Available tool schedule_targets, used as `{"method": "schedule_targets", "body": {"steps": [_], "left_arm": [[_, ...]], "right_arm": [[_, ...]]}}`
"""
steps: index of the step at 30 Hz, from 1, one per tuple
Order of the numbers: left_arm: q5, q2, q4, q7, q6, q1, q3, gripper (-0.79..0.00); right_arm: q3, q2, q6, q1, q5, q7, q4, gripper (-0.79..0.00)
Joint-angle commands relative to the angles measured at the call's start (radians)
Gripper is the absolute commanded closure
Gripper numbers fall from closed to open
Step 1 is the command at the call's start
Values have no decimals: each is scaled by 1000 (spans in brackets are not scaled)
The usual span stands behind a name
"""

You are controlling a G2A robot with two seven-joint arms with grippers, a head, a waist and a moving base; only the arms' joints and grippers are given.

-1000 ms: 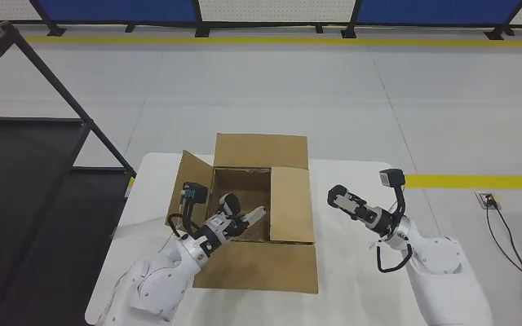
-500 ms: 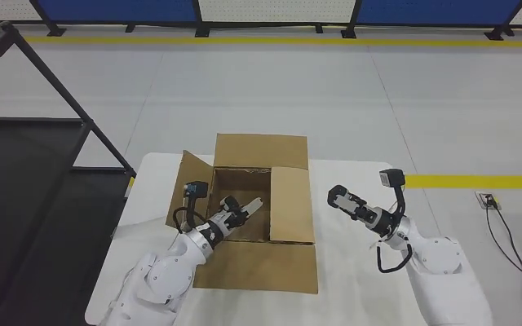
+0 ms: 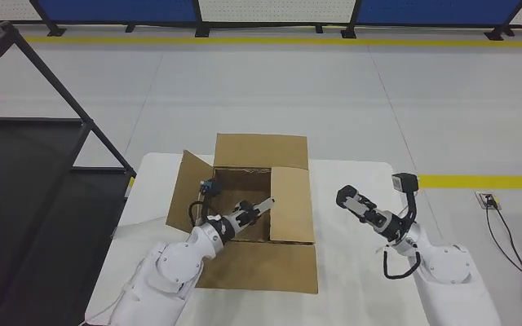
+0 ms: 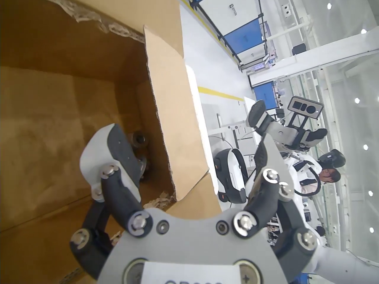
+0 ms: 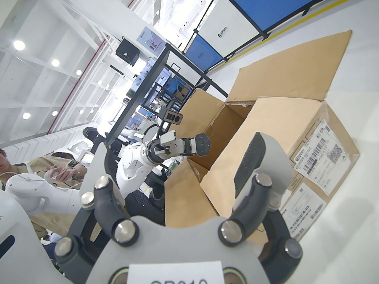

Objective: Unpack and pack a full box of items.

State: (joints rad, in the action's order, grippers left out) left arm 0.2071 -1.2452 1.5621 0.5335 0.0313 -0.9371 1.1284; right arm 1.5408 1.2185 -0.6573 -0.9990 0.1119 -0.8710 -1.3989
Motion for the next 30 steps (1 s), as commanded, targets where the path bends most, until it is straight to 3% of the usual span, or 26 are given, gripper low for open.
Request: {"method": "schedule_targets", "body": {"steps": [1,11,22,30], "left_arm": [[-17,-7,-33,21,21,28,-24,-785],[-82,-39,-147,53,5,125,-115,-785],[-91,-51,-77,28,-11,138,-130,-785],[-93,-84,-87,-19,-6,198,-216,-785]], "right_arm": [[9,-4,-2,-6,2,2,-1,-785],[25,-21,-16,-17,23,9,9,-785],[34,-36,-31,-18,49,21,22,-785],[85,-52,-57,-48,91,50,29,-785]]}}
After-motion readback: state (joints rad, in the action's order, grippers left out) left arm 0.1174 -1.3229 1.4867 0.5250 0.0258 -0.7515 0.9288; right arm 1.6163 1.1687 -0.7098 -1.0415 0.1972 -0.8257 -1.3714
